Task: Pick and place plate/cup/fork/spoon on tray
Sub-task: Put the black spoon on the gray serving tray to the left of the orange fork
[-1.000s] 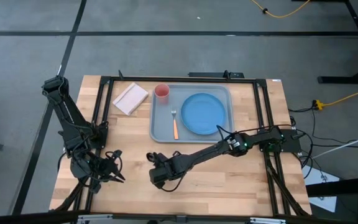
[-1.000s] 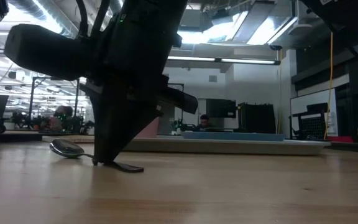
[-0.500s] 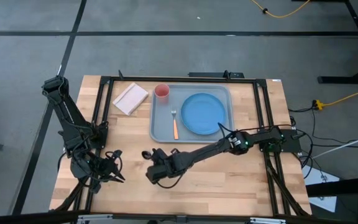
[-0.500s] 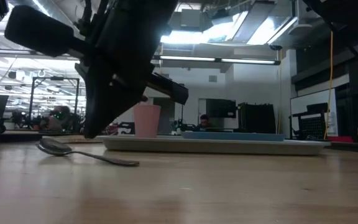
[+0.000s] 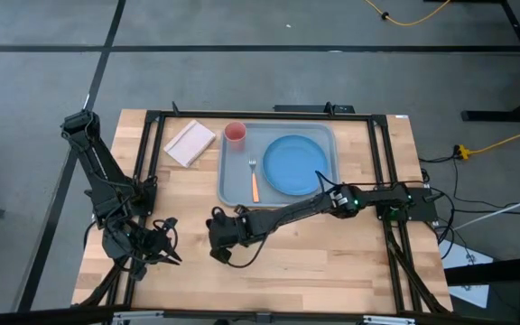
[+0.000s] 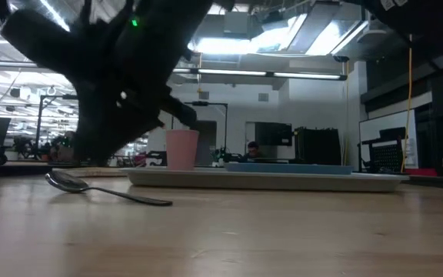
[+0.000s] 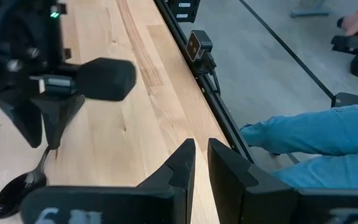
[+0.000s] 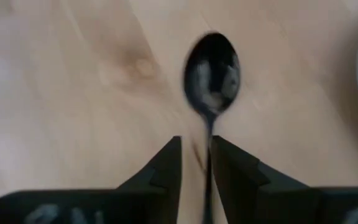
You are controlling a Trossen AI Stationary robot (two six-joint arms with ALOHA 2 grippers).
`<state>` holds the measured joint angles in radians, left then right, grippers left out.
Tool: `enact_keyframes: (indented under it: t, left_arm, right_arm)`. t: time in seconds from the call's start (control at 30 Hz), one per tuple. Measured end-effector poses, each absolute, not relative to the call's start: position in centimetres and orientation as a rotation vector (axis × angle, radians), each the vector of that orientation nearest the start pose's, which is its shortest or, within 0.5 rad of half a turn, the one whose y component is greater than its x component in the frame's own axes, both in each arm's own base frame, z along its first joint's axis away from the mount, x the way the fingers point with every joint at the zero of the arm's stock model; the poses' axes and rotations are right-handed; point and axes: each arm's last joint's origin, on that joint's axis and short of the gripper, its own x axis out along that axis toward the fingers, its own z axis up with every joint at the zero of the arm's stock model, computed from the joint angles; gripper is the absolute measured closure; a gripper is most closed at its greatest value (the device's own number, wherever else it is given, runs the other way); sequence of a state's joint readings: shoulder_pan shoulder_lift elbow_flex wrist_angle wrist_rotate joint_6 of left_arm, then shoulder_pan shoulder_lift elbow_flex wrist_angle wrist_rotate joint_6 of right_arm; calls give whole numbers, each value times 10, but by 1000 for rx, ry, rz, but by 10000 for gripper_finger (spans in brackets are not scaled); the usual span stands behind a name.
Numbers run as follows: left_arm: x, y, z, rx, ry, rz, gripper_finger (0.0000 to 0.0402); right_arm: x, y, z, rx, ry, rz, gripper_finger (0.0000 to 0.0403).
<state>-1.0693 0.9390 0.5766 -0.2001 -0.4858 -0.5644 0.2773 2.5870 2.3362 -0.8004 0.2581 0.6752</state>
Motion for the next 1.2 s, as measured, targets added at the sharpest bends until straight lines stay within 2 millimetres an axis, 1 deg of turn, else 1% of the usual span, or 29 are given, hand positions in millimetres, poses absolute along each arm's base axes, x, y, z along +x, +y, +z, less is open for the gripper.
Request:
enact_keyframes:
  t: [0.13, 0.23, 0.43, 0.53, 0.6, 0.67, 0.73, 0.83, 0.87, 1.0, 1.2]
  left_arm:
    - [105, -163, 236, -142, 545, -430, 365]
    - [105, -163, 236, -142, 545, -430, 365]
    - [105, -163, 236, -141, 545, -430, 365]
    - [105, -163, 236, -142, 545, -429, 365]
    - [105, -163, 236, -141, 545, -429, 365]
    - [105, -163, 236, -141, 545, -429, 365]
    - [105, -163, 236, -141, 545, -429, 365]
    - [105, -163, 236, -141, 545, -429, 365]
    - [105, -163, 236, -142, 545, -429, 365]
    - [105, -163, 236, -141, 545, -429, 365]
    - [105, -163, 236, -141, 545, -429, 365]
  right_arm:
    - [525, 135, 146, 354, 1004, -313, 291]
    - [523, 134, 140, 354, 1019, -314, 280]
    - [520, 135, 130, 367, 1048, -288, 275]
    - [517, 135, 122, 385, 1062, -305, 279]
    - [516, 134, 119, 403, 1065, -323, 288]
    - [514, 134, 115, 402, 1069, -326, 305]
    - [514, 134, 113, 400, 1071, -328, 331]
    - [514, 133, 113, 403, 1071, -332, 382]
    - [514, 134, 112, 403, 1070, -333, 389]
    - [516, 134, 116, 444, 1049, -363, 392]
    - [526, 137, 134, 495, 995, -348, 399]
